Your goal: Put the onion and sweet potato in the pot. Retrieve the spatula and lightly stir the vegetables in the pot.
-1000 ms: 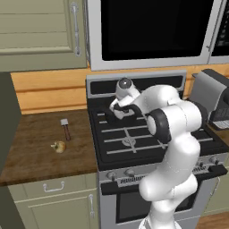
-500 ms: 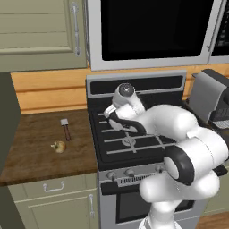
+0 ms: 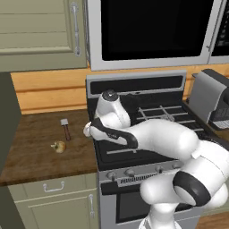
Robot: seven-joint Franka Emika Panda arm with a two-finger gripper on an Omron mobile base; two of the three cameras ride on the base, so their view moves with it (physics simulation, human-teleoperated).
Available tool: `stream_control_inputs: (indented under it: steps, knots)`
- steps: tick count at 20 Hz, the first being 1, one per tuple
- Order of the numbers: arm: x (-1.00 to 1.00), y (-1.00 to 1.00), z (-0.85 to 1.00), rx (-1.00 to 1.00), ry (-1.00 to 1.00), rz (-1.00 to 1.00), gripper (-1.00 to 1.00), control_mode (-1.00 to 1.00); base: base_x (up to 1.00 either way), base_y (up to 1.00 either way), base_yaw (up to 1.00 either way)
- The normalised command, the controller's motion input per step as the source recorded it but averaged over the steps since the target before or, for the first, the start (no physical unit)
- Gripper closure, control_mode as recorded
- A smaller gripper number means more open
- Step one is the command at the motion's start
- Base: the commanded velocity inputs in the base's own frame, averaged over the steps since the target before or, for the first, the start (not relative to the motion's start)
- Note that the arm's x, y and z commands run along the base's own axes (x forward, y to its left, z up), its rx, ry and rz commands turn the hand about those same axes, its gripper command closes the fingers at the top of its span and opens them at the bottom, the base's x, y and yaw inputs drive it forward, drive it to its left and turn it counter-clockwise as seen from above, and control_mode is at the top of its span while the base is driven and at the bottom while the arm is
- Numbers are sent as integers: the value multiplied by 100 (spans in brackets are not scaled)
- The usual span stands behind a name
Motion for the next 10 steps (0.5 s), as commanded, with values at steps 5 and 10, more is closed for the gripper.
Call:
stream_control_inputs:
  steps: [5, 10]
  knots:
    - [-6, 100, -26, 0, 27, 0, -100, -100, 0, 0, 0]
    - [2, 82, -5, 0, 22, 0, -100, -100, 0, 0, 0]
